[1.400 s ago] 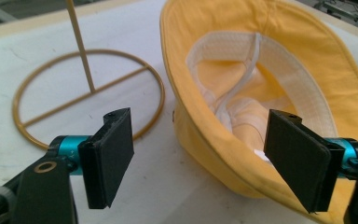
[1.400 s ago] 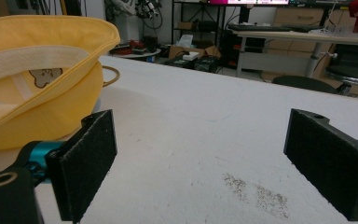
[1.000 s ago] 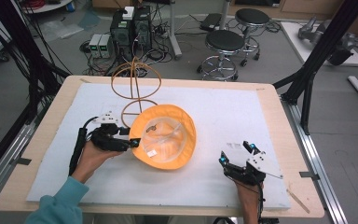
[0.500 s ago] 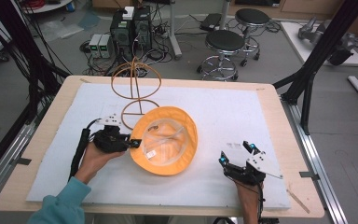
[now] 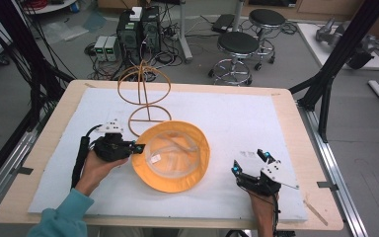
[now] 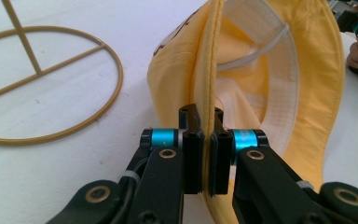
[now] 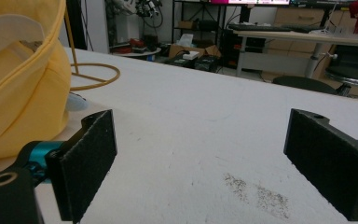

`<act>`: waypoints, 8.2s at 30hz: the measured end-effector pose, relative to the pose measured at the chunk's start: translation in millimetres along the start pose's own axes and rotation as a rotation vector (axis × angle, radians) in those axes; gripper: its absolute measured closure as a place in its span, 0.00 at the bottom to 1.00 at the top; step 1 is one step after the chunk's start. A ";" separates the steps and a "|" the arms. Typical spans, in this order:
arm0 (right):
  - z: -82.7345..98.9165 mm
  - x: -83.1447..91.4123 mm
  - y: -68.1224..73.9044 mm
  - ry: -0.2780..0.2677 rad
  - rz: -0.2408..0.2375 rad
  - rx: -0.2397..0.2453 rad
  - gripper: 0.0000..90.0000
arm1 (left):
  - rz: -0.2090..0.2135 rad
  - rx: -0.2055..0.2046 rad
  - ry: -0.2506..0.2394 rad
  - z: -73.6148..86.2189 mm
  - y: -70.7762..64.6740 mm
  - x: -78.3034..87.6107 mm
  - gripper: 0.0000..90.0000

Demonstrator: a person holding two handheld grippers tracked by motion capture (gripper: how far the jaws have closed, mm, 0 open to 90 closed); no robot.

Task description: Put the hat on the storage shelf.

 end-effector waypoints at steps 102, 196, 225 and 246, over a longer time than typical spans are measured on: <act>-0.3 -2.1 2.1 0.014 0.009 0.034 0.09 | 0.084 -0.058 -0.056 -30.3 -56.1 32.0 0.82; -0.3 -2.2 3.6 0.017 0.012 0.045 0.09 | -0.041 -0.185 -0.130 44.0 -59.3 81.3 0.11; -0.1 -2.0 4.4 0.020 0.013 0.047 0.09 | -0.034 -0.251 0.012 82.9 -74.9 29.7 0.11; -0.1 -1.9 4.2 0.021 0.014 0.048 0.09 | -0.046 -0.206 0.066 83.1 -68.8 12.1 0.63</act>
Point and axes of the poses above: each handheld gripper's, and its own axes: x roughly backward along the jaws, z roughly out of its underside, y roughly to its left, the point moved 2 cm from there along -x, roughly forward along the jaws, and after that the axes turned 2 degrees about -x, right-handed, at the moved point
